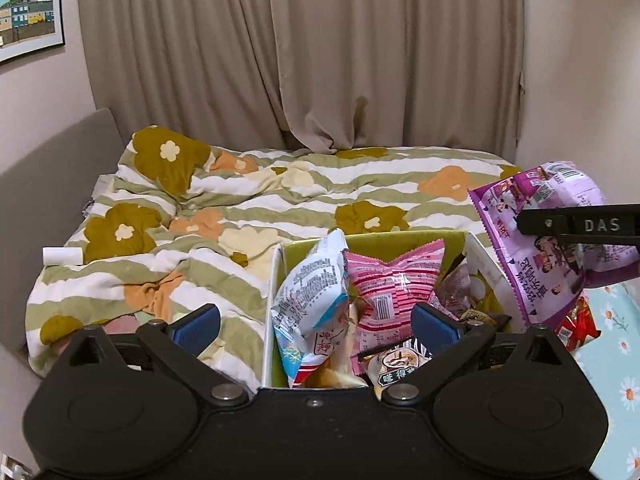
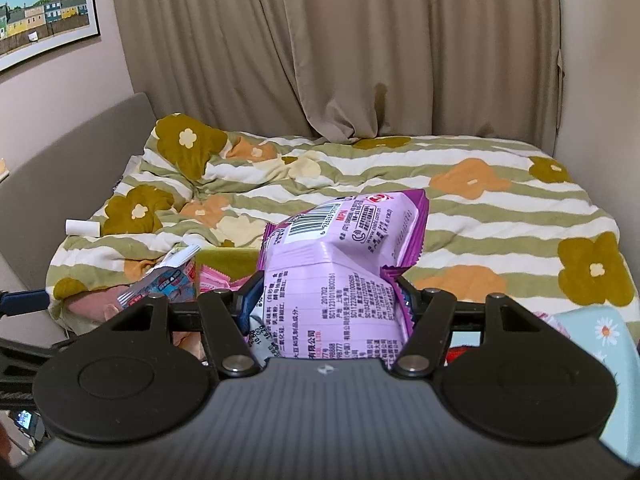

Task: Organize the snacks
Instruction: 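Open the right tool to drop the lilac bag into the box while the left tool releases the white-blue bag, then move both tools back over the daisy board toward the last bags, then grasp the red chip bag with the left tool while the right tool grasps the pink-white bag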

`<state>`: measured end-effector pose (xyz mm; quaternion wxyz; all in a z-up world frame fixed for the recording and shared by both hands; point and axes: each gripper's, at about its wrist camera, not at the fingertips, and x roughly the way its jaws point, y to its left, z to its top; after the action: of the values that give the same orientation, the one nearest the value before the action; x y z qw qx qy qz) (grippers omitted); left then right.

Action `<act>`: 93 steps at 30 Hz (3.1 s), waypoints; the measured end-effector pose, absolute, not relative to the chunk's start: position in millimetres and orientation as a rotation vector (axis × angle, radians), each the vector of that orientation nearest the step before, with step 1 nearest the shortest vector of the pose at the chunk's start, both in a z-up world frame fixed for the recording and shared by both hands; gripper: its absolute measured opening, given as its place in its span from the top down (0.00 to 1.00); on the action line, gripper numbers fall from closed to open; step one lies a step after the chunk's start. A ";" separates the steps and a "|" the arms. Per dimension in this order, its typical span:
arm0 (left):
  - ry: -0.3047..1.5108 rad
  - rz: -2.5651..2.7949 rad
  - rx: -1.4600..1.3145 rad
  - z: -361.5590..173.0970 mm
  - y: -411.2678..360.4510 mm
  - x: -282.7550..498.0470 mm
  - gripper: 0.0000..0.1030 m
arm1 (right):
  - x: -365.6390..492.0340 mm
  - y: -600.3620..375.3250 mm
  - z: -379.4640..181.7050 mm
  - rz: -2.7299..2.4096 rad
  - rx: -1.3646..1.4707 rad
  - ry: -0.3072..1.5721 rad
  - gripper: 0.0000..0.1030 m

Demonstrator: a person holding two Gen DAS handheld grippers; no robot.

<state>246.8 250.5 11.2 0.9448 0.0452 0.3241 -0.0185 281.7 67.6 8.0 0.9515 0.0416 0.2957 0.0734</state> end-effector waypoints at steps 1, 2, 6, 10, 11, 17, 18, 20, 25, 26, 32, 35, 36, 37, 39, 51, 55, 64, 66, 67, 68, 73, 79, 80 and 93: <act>0.659 -0.033 0.093 11.5 250.6 246.9 0.00 | 284.2 68.5 7.8 0.153 0.084 0.603 0.24; 0.657 -0.028 0.094 12.0 250.9 246.7 0.00 | 286.7 69.2 7.2 0.157 0.081 0.604 0.24; 0.662 -0.012 0.090 8.8 253.3 246.3 0.00 | 297.5 70.8 0.1 0.154 0.077 0.593 0.20; 0.685 -0.005 0.082 2.4 253.6 246.1 0.00 | 307.8 72.4 -15.7 0.149 0.086 0.611 0.00; 0.690 -0.003 0.080 0.7 254.1 245.6 0.00 | 307.3 71.3 -19.4 0.152 0.093 0.623 0.00; 0.710 -0.001 0.066 -6.5 253.8 240.5 0.00 | 297.0 69.2 -27.4 0.148 0.102 0.641 0.00; 0.710 -0.001 0.067 -6.3 253.0 239.0 0.00 | 294.2 68.4 -26.4 0.150 0.107 0.641 0.00; 0.703 0.001 0.066 -3.5 252.2 234.3 0.00 | 288.7 67.2 -22.8 0.152 0.116 0.634 0.00; 0.673 -0.002 0.062 7.1 252.8 222.7 0.00 | 270.9 65.8 -7.9 0.157 0.124 0.608 0.00; 0.667 -0.001 0.063 9.4 253.0 220.4 0.00 | 266.7 66.1 -4.9 0.156 0.125 0.604 0.00; 0.648 -0.014 0.059 20.3 251.3 209.5 0.00 | 239.5 58.6 15.3 0.135 0.120 0.575 0.00; 0.632 -0.017 0.062 26.5 243.8 202.1 0.00 | 226.4 47.8 23.3 0.127 0.132 0.573 0.00; 0.625 -0.021 0.061 28.2 240.8 199.0 0.00 | 223.5 42.5 25.5 0.126 0.142 0.576 0.00; 0.620 -0.027 0.060 30.0 235.9 195.9 0.00 | 219.5 36.2 27.5 0.123 0.154 0.579 0.00; 0.617 -0.038 0.054 32.3 225.9 191.3 0.00 | 213.2 24.7 30.5 0.113 0.167 0.582 0.00; 0.616 -0.133 0.036 29.4 93.4 177.4 0.00 | 205.1 -91.8 25.3 0.071 0.185 0.585 0.00; 0.650 -0.144 0.043 20.2 42.5 187.9 0.00 | 217.9 -137.9 15.2 0.086 0.184 0.606 0.00; 0.742 -0.096 -0.038 -24.5 -28.9 237.1 0.00 | 270.6 -216.7 -25.4 0.163 0.171 0.683 0.00; 0.764 -0.075 -0.047 -36.6 -37.5 251.2 0.00 | 284.3 -228.1 -36.7 0.185 0.183 0.699 0.00; 0.773 -0.065 -0.053 -43.6 -41.0 258.4 0.00 | 292.3 -233.8 -43.4 0.196 0.192 0.707 0.00; 0.783 -0.055 -0.060 -51.0 -44.8 266.7 0.00 | 299.5 -237.7 -49.2 0.207 0.197 0.715 0.00; 0.839 -0.021 -0.099 -85.9 -54.1 297.4 0.00 | 336.3 -250.3 -82.9 0.265 0.213 0.756 0.00; 0.906 0.003 -0.150 -121.1 -60.6 318.5 0.00 | 370.8 -247.8 -124.5 0.339 0.188 0.826 0.00; 0.917 0.004 -0.159 -126.3 -61.3 321.3 0.00 | 374.6 -246.4 -130.4 0.349 0.184 0.835 0.00; 0.971 -0.041 -0.207 -149.7 -66.7 332.2 0.31 | 405.1 -232.2 -175.5 0.430 0.141 0.914 0.00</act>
<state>332.2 -66.7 -149.7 0.8791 -0.0993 0.4657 -0.0196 405.1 -232.2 -175.5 0.8727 0.0677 0.4374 0.2059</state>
